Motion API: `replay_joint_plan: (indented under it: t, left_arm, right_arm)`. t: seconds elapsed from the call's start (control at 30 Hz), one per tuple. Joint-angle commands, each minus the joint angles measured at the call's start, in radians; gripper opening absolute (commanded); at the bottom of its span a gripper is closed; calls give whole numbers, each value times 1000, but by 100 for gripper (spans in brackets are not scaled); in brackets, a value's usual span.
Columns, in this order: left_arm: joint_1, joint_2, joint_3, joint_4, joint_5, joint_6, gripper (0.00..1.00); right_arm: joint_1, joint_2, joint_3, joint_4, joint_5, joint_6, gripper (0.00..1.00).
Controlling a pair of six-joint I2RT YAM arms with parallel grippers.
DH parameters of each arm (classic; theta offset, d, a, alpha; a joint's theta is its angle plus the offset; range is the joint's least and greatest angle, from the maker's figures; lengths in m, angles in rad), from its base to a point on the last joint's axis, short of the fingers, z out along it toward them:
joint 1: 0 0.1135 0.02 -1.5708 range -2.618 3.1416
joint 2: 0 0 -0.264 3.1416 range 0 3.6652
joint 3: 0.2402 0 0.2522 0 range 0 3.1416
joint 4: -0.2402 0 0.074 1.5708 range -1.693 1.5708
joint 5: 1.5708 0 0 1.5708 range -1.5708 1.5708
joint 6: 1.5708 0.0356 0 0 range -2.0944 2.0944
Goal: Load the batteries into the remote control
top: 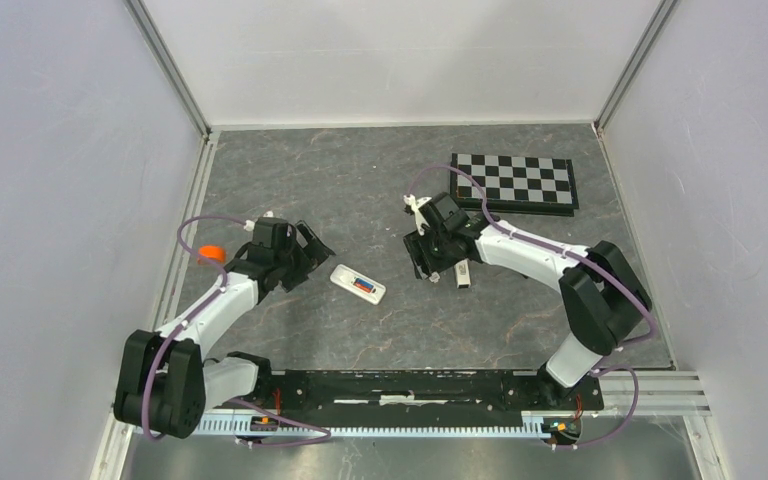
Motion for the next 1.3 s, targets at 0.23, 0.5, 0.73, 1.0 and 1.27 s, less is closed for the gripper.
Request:
replay_joint_plan:
  t: [0.23,0.5,0.73,1.0,1.27]
  left_arm:
    - [39,34,45,64,44,64,98]
    - [51,41,52,69,57,73,98]
    - [59,46,45,77,76,64,94]
    - [67,61,42,85,103,65,90]
    - [73,65,47,81,113,73,89]
  right_arm:
    - [6,84,78,-103,62,-108,69]
    - [20,130,79,-78,83,-106,63]
    - [24,151,74,-63,117,-101,52]
    - [27,167,58,-39,134,-90,49]
    - [28,184,79,-88,120,-46,26]
